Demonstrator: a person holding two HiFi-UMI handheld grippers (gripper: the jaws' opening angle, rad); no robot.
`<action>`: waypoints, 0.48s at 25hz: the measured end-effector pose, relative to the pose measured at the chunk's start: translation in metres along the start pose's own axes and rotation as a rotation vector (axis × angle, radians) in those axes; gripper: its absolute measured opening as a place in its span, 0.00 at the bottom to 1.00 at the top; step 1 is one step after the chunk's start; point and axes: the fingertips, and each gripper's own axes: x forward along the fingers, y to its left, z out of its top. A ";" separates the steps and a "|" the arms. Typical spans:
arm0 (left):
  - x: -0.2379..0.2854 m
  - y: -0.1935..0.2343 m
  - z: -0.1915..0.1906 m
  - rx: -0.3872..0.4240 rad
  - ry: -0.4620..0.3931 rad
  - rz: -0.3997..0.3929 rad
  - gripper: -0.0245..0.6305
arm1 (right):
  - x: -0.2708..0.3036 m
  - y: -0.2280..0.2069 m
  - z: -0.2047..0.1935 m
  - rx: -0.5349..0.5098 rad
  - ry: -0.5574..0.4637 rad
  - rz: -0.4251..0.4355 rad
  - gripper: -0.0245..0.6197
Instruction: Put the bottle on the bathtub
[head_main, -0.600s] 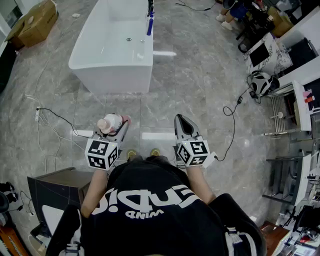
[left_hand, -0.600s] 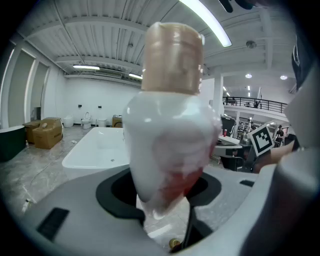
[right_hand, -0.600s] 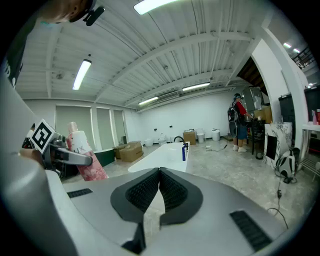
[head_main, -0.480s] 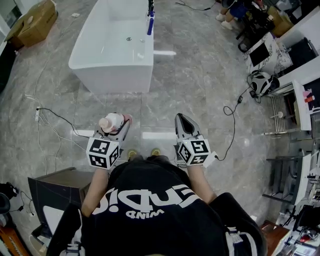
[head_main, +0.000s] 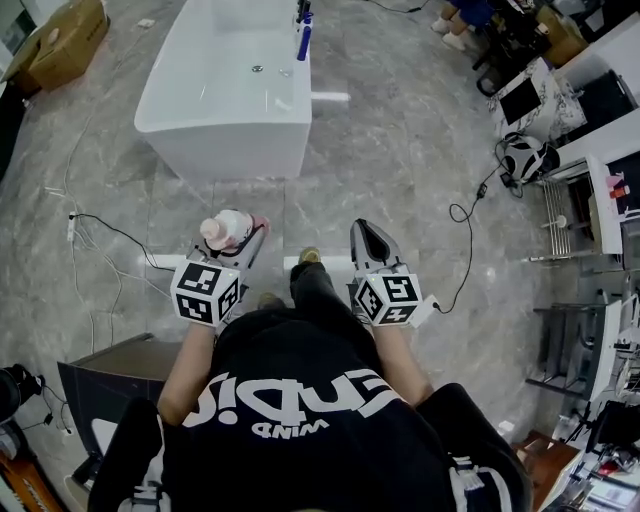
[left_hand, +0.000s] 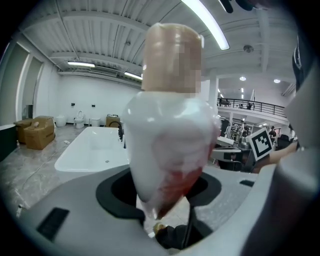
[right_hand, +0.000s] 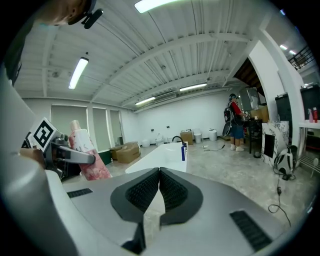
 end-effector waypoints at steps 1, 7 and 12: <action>0.003 0.003 0.001 -0.001 -0.001 -0.001 0.40 | 0.004 0.000 0.000 -0.001 0.001 0.001 0.08; 0.032 0.024 0.011 -0.016 -0.006 -0.008 0.40 | 0.043 -0.014 0.006 -0.009 0.001 0.008 0.08; 0.069 0.058 0.025 -0.019 0.001 0.003 0.40 | 0.093 -0.028 0.019 -0.005 -0.009 0.015 0.08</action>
